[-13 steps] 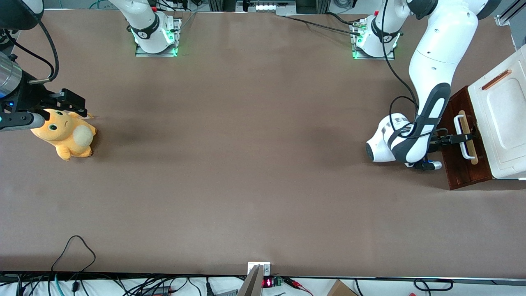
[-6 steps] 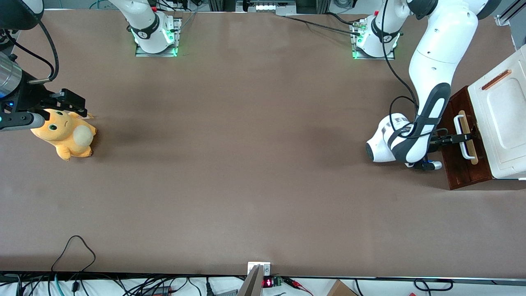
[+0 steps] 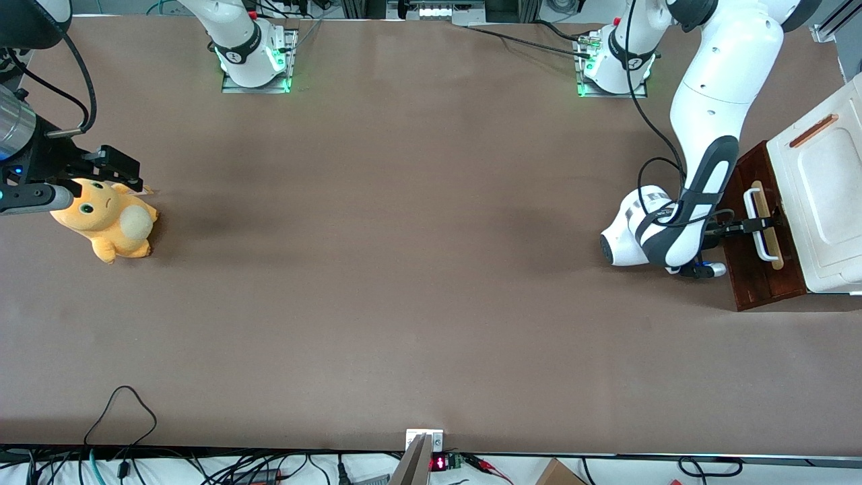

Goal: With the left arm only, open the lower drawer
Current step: 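Advance the left gripper onto the white handle and close it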

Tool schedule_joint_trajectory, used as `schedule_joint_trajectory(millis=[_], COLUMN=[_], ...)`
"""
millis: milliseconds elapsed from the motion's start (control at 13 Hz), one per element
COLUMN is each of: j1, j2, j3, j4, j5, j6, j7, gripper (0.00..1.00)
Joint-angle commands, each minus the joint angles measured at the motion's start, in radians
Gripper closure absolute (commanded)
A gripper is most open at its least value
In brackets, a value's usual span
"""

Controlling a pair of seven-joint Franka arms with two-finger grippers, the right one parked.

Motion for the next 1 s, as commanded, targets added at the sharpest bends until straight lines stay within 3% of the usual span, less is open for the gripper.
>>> schedule_joint_trajectory(millis=[0, 923], j1=[0.007, 0.009], j2=[0.000, -0.001], j3=[-0.008, -0.008], j4=[-0.004, -0.003], j5=[0.024, 0.019], j6=[-0.013, -0.013], j7=[-0.013, -0.013], gripper=[0.56, 0.79])
